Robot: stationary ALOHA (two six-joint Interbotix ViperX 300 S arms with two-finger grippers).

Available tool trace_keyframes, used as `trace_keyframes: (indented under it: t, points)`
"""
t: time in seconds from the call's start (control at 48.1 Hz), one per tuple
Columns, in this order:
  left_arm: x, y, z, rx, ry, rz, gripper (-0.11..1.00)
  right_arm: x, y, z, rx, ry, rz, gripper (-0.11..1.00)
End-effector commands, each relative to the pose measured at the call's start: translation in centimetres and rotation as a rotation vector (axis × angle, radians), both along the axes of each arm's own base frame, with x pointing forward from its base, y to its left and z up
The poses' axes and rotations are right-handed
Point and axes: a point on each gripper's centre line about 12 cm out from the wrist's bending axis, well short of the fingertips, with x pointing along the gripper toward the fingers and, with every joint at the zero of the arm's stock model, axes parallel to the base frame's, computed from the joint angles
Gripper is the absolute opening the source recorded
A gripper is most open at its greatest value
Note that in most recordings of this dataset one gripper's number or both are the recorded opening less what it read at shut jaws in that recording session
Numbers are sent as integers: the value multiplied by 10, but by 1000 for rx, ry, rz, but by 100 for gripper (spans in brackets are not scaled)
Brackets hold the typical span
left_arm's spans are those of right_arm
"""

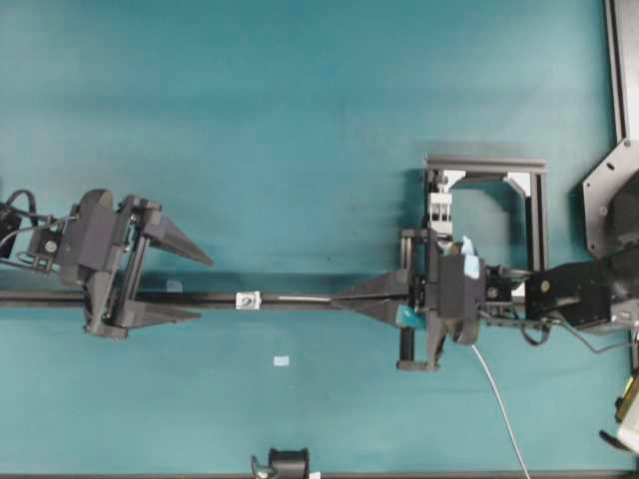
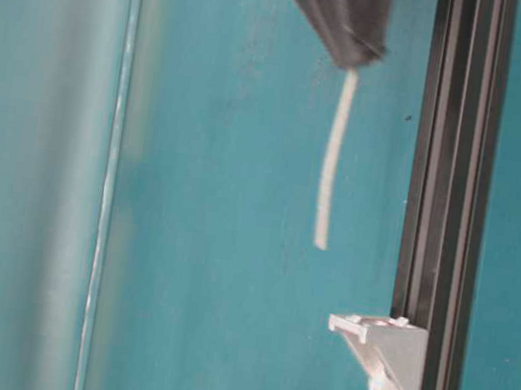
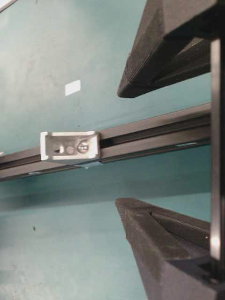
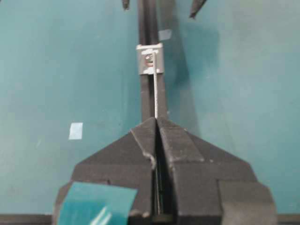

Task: Insert the wire into the hole on the left side and pull it with the left arm.
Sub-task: 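Carry the wire left along the rail toward the white bracket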

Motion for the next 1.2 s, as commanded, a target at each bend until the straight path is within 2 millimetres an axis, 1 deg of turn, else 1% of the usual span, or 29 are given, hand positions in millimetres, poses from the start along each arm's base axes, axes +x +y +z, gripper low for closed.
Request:
trace_keyframes:
  t: [0.0, 0.208, 0.457, 0.727, 0.956, 1.184]
  points:
    - [9, -3, 6, -8, -33, 0, 80, 6, 4, 5, 13, -29, -8, 1]
    - [16, -3, -1, -6, -19, 8, 80, 4, -2, -9, 10, 5, -55, 1]
    - [18, 1, -3, -4, -13, 19, 80, 4, -2, -16, -5, 15, -56, 1]
    - [18, 1, -3, -3, -13, 19, 80, 3, 2, -13, -10, -19, -50, 1]
    - [18, 1, -3, -6, -16, 19, 79, 6, 6, -12, -7, -28, -46, 1]
    - [18, 1, -3, -3, -15, 17, 79, 8, 7, -19, -17, -23, -47, 1]
